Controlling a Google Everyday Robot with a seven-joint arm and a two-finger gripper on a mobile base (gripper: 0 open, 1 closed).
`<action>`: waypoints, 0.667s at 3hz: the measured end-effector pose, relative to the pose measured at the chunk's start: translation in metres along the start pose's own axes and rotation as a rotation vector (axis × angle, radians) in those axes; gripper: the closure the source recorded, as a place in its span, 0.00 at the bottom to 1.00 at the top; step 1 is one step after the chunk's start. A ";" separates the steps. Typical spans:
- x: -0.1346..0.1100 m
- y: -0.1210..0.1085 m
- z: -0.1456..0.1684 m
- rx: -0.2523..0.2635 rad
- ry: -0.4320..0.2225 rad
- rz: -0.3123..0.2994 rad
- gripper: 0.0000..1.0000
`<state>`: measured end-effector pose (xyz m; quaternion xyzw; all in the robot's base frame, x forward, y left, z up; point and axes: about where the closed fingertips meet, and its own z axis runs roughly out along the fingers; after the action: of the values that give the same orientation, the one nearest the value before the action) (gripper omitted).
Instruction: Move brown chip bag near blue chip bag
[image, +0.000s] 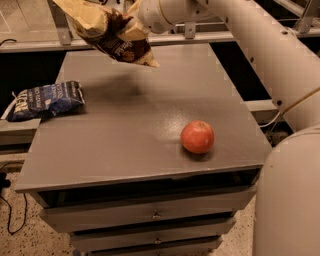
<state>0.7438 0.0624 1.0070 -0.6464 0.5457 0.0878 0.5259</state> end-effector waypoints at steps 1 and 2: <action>-0.023 0.019 0.025 -0.035 -0.081 0.029 1.00; -0.023 0.037 0.051 -0.074 -0.119 0.089 1.00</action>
Offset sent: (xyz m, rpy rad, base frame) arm -0.0167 0.0804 -0.0505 0.1593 0.1744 0.0996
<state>0.7287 0.1214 0.9799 -0.6342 0.5382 0.1693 0.5286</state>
